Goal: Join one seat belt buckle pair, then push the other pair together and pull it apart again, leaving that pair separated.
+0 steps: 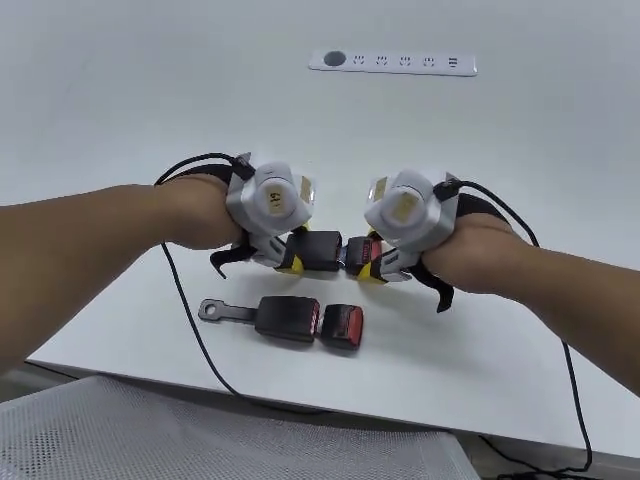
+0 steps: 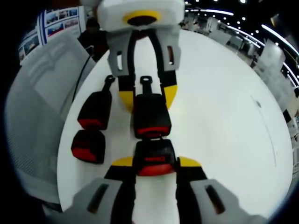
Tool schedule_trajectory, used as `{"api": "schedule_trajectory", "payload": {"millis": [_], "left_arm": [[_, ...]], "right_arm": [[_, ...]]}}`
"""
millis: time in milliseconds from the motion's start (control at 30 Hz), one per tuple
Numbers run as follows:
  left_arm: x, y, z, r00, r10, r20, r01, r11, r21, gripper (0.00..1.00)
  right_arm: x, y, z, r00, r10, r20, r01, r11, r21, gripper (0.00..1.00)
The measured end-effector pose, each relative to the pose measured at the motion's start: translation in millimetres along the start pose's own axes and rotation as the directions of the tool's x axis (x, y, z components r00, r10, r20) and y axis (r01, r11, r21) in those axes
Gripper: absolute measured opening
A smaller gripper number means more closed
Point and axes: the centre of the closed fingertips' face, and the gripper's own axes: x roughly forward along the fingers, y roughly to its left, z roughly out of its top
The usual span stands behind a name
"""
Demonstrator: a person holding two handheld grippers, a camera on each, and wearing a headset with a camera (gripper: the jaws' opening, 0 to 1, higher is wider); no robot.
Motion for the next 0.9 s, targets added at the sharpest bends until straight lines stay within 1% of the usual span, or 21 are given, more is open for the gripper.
{"api": "schedule_trajectory", "payload": {"millis": [667, 900], "left_arm": [[-0.3, -2.0, 0.4, 1.0000, 0.002, 0.003, -0.002, 1.000, -0.009, 0.31], [-0.5, -2.9, 0.5, 1.0000, -0.008, 0.004, 0.008, 1.000, -0.005, 0.32]], "right_arm": [[-0.8, 0.8, -0.3, 0.9999, -0.009, 0.005, 0.009, 1.000, -0.004, 0.32], [-4.2, 2.7, -2.3, 1.0000, -0.005, 0.002, 0.005, 1.000, 0.000, 0.32]]}}
